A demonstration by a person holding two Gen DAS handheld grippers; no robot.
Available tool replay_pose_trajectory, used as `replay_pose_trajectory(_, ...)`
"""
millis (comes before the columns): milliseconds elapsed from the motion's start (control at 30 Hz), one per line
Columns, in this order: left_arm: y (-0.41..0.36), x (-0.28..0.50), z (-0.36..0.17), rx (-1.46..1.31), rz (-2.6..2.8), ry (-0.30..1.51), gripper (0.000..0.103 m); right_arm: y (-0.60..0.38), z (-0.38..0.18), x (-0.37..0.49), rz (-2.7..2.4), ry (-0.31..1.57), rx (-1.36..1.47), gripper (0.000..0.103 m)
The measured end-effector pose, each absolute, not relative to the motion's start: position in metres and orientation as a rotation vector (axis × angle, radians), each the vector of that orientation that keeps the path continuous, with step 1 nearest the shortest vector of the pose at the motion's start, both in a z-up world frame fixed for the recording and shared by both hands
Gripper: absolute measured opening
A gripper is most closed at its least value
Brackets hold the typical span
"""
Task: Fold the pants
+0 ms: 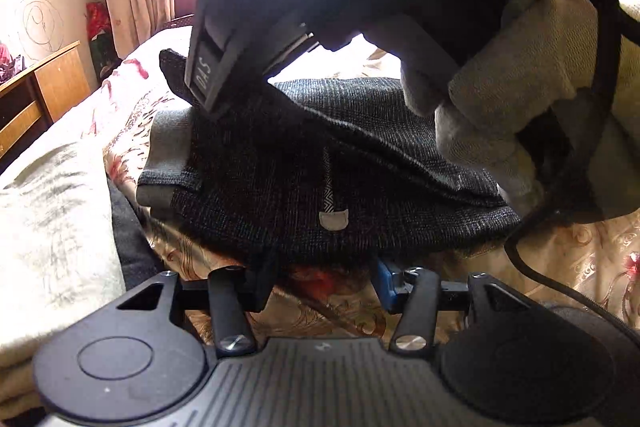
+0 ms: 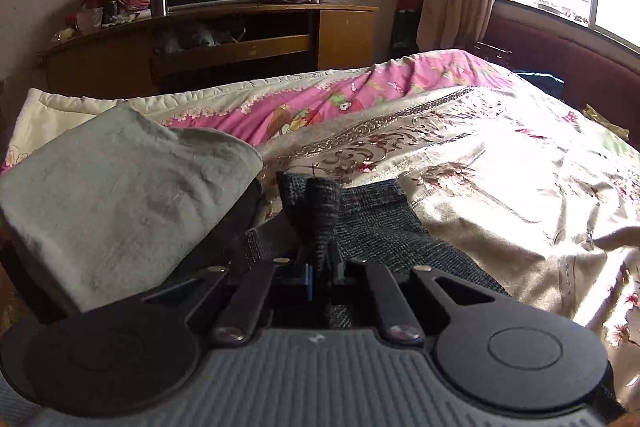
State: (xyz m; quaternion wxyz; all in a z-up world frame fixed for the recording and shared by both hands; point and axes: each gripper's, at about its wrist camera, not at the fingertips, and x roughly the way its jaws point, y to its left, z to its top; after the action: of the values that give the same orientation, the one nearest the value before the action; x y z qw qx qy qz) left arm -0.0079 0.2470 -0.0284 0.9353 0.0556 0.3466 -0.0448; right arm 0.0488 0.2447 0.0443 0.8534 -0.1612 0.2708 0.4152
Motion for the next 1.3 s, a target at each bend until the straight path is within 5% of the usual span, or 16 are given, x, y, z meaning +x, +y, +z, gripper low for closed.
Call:
replay_pose_trajectory(200,0.248,-0.011,-0.027,0.097,-0.097,0.705,0.063,0.259,0.034,0.051,0.873,0.566,-0.381,0.007)
replay_pose_trajectory(367,0.241,-0.018,-0.021,0.134,-0.087,0.714,0.063,0.257,0.026,0.062,0.929,0.67,-0.277,0.029)
replay_pose_trajectory(767,0.232,-0.022,0.001,0.111,-0.072,0.689,0.063,0.193,0.061,0.088,0.897,0.679,-0.038,0.045)
replay_pose_trajectory(1067,0.225,0.013,0.013,0.097,-0.049,0.578,0.063,0.15,0.045,0.116,0.778,0.757,-0.014,0.045)
replay_pose_trajectory(1300,0.215,0.038,-0.002,0.162,-0.044,0.682,0.065,0.07,0.021,0.108,0.632,0.864,0.063,0.044)
